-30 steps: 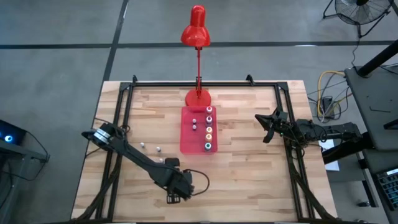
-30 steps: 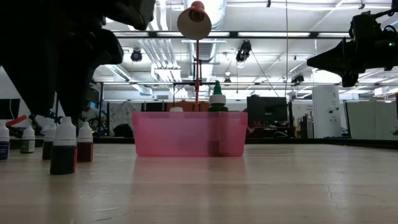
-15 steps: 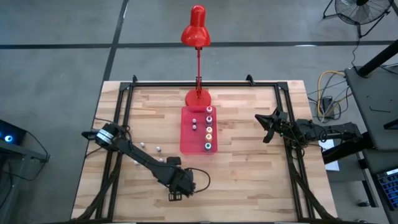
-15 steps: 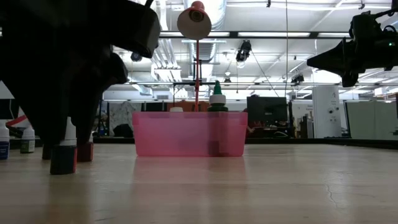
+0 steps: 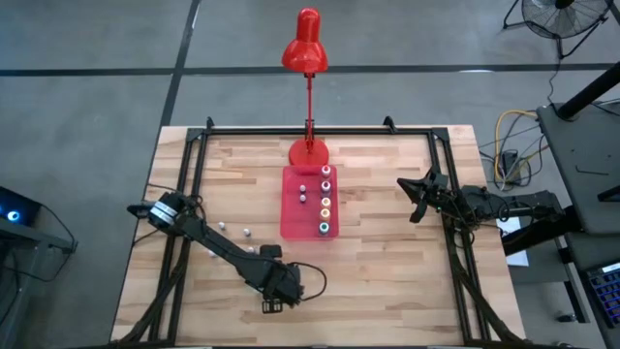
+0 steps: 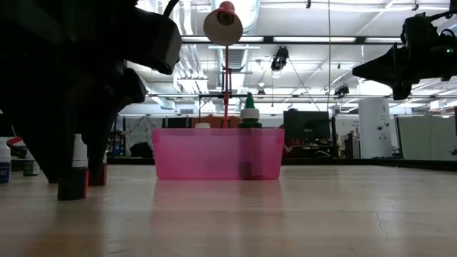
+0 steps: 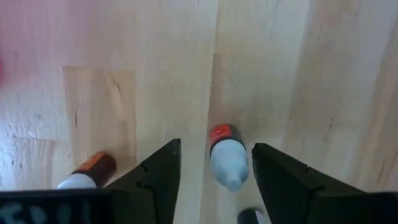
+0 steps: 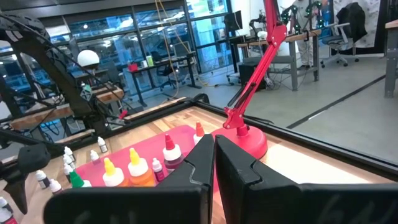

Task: Pick & Place food coloring
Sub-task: Put the small red food coloring bottle into the pink bin

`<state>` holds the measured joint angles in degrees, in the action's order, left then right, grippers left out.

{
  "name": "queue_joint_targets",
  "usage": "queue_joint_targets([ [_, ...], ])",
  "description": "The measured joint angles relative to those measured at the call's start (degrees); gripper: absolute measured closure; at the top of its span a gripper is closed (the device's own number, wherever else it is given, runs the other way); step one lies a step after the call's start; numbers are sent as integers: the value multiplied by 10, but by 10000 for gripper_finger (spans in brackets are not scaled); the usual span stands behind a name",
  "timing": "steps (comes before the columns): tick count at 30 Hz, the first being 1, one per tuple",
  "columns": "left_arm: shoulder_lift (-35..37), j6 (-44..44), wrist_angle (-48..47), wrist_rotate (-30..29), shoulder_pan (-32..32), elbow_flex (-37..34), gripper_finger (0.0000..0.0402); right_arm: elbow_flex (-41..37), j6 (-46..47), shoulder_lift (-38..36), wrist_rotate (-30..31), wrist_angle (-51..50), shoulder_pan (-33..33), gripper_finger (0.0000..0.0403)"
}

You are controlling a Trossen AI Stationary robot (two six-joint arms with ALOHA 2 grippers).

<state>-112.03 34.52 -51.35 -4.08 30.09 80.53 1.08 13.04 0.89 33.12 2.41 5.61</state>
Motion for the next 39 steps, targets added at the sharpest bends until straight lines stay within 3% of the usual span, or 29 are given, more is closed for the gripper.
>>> queue_joint_targets([
  [4,0,0,3,0,0,-2,248,0,0,0,0,0,0,394],
  [17,0,5,4,-3,0,-2,362,0,0,0,0,0,0,394],
  [25,9,9,-1,-3,-6,23,357,0,0,0,0,0,0,394],
  [39,36,-33,-117,2,-54,132,359,0,0,0,0,0,0,394],
])
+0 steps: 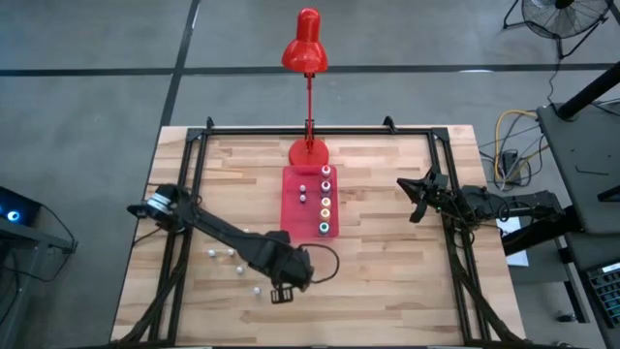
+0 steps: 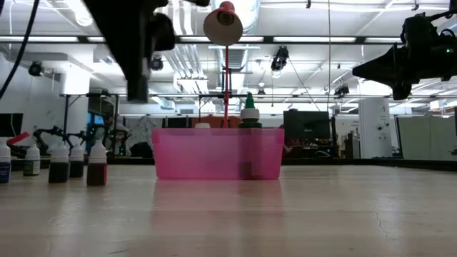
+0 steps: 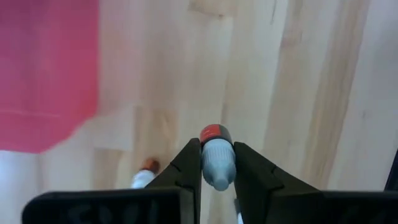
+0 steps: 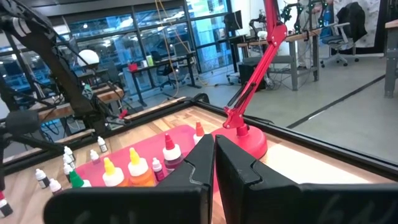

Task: Pick & Place food coloring
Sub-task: Put the small red food coloring bottle into the pink bin

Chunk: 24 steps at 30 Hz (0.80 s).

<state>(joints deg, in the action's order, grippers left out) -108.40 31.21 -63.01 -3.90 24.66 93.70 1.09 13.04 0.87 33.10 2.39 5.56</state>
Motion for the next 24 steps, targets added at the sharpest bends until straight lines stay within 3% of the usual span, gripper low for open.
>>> queue_joint_targets([
  [12,4,-97,-96,0,-79,94,359,0,0,0,0,0,0,394],
  [24,10,-151,-100,-1,-192,111,360,0,0,0,0,0,0,394],
])
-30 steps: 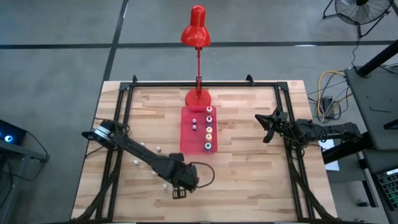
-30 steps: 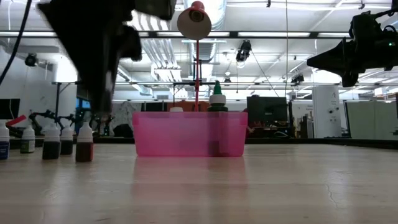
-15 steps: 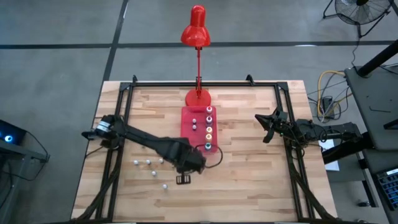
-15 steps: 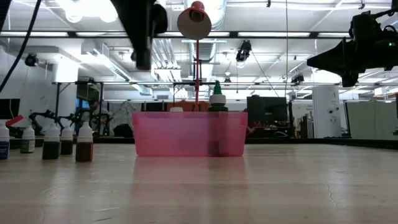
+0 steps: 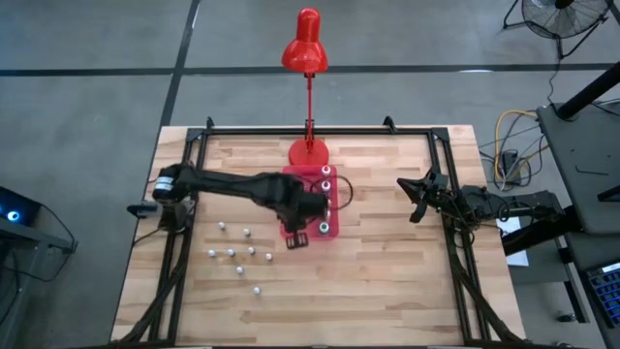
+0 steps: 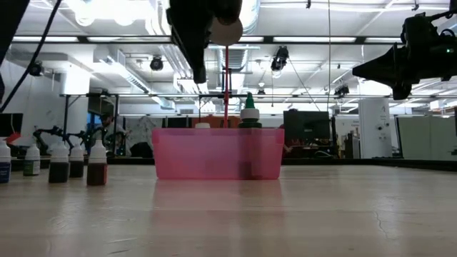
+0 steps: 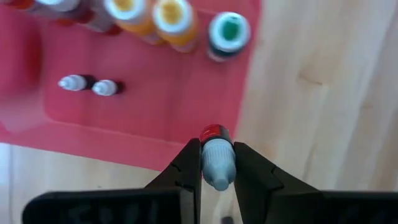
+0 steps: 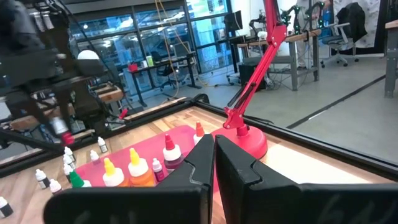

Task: Pick & Place food coloring
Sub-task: Put the small red food coloring bottle into the pink bin

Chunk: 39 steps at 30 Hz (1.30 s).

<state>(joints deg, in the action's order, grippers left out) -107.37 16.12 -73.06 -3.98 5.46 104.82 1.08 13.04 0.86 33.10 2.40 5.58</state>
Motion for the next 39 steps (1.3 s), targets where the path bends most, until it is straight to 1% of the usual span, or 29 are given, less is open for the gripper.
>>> queue_joint_targets([
  [8,-7,3,18,0,-76,-1,360,0,0,0,0,0,0,394],
  [14,-35,7,41,1,-124,-1,360,0,0,0,0,0,0,394],
  [24,-80,50,84,-1,-205,-2,360,0,0,0,0,0,0,394],
  [31,-104,87,97,-1,-237,-2,360,0,0,0,0,0,0,394],
  [39,-132,106,103,1,-248,-2,360,0,0,0,0,0,0,394],
])
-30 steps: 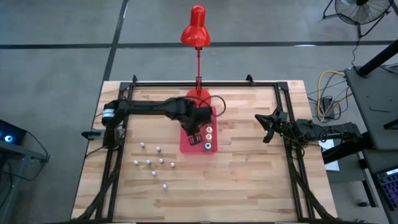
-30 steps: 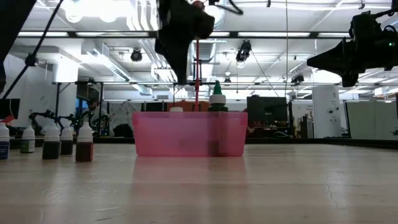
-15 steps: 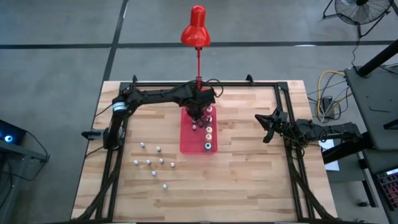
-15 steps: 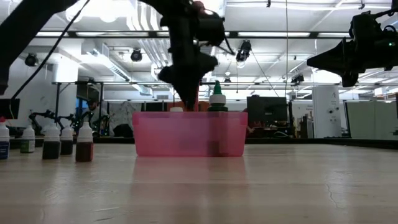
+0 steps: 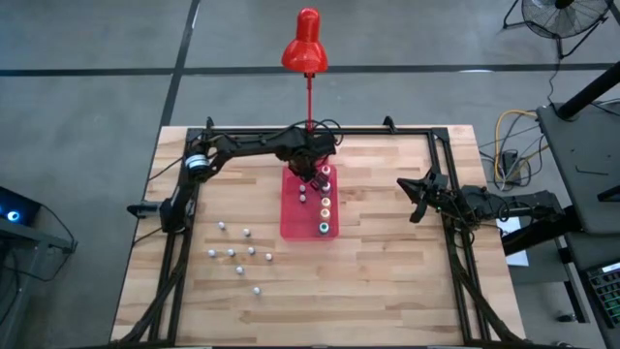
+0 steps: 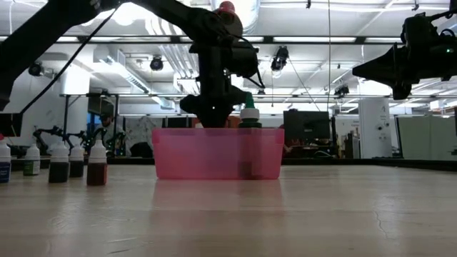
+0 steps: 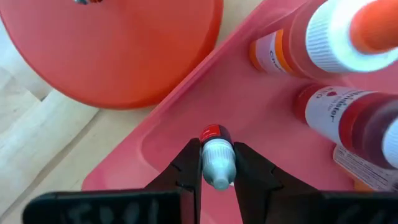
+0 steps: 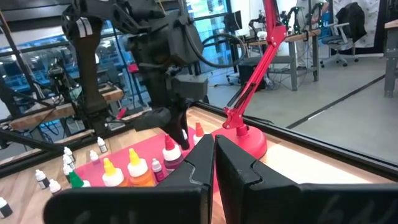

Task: Pick & Place food coloring
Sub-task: Put the small red food coloring bottle into the pink bin

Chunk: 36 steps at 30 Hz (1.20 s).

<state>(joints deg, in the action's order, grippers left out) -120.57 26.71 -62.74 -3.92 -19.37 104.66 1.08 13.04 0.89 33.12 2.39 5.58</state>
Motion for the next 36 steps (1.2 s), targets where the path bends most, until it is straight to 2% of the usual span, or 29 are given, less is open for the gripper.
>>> queue_joint_targets([
  [36,-4,17,38,14,-8,-27,360,0,0,0,0,0,0,394],
])
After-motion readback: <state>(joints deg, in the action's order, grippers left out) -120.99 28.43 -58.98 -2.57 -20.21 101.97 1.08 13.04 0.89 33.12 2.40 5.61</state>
